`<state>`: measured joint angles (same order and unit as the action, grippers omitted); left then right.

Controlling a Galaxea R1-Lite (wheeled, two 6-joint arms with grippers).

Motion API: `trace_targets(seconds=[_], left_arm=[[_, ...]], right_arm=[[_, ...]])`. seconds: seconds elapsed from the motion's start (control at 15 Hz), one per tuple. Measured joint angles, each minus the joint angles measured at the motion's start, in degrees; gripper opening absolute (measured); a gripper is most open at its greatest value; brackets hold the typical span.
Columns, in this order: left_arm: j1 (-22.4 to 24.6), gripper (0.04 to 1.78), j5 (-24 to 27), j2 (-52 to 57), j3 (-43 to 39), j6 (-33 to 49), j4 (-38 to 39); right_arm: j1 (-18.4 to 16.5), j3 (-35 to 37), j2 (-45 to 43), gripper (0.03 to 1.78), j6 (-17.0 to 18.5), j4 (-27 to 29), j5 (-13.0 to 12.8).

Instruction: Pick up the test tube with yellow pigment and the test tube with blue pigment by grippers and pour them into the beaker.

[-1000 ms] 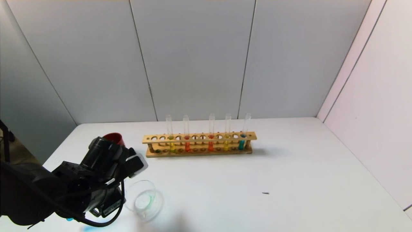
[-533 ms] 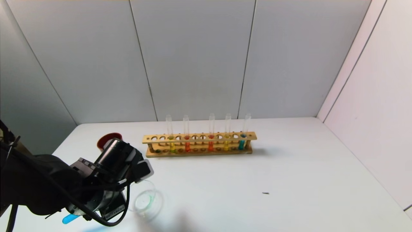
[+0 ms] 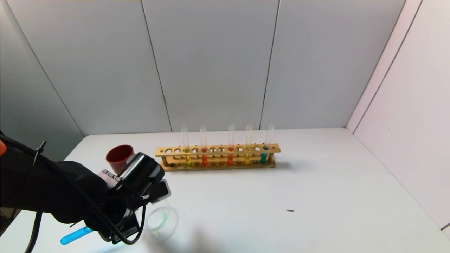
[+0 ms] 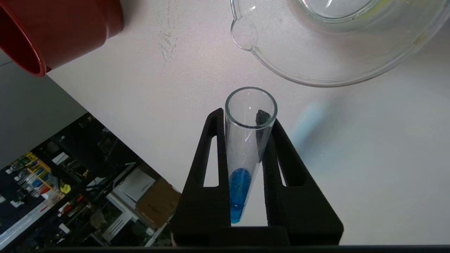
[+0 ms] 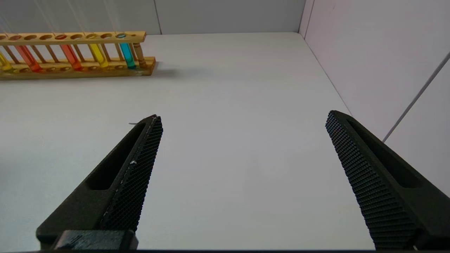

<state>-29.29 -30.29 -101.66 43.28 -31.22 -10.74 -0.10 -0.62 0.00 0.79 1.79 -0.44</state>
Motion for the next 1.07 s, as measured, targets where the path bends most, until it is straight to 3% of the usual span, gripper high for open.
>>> trace_targets(seconds=[0.87,1.07], left_arm=[[-1.62,0.31,-2.95,-7.3,10.97,-0.17,-15.32],[-1.63,0.31,-3.08,-8.24,12.64,-0.09,-15.96]], right_arm=[[0.0,0.0,0.0,1.7,0.0,0.02,0.0],[0.0,0.0,0.0,1.7,0.0,0.05,0.0]])
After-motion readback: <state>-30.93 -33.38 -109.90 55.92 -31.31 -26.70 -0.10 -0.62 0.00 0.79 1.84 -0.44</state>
